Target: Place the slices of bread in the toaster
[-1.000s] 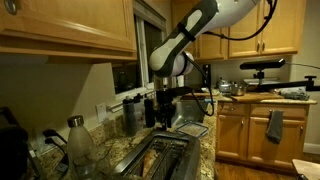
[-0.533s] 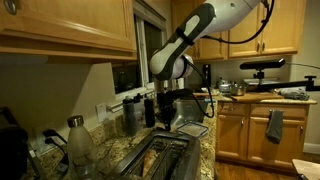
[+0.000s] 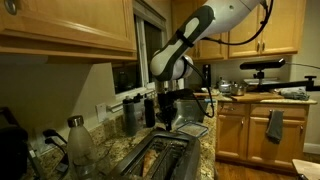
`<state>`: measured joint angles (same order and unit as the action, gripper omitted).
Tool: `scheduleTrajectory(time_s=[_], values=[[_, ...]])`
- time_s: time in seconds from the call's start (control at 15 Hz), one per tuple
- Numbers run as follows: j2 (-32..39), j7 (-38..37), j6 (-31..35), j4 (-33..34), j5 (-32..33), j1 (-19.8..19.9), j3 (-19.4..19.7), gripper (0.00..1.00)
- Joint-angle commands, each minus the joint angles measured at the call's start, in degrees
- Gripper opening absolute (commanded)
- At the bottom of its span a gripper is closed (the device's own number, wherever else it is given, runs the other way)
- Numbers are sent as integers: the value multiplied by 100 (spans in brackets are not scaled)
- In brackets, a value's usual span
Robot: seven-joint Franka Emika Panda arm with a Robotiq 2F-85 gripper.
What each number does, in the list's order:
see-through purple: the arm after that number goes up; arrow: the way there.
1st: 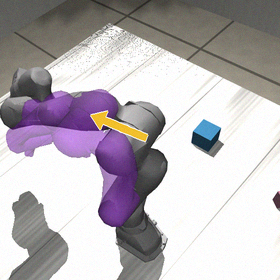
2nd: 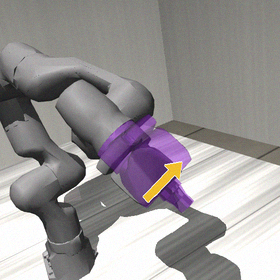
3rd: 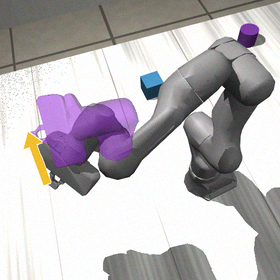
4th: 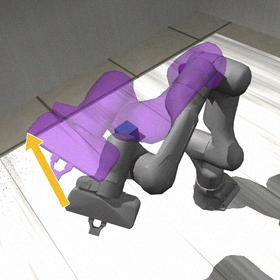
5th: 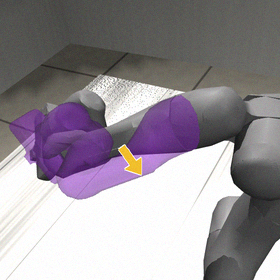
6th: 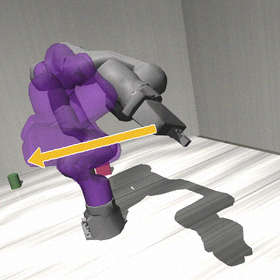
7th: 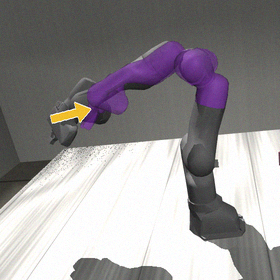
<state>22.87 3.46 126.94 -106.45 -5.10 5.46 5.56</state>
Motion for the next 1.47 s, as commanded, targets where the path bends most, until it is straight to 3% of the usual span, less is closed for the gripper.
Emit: scheduleTrajectory(time_s=[0.0, 1.4], values=[[-5, -196, 11, 13, 171, 16, 11, 8], [234, -408, 5, 2, 521, 32, 164, 9]])
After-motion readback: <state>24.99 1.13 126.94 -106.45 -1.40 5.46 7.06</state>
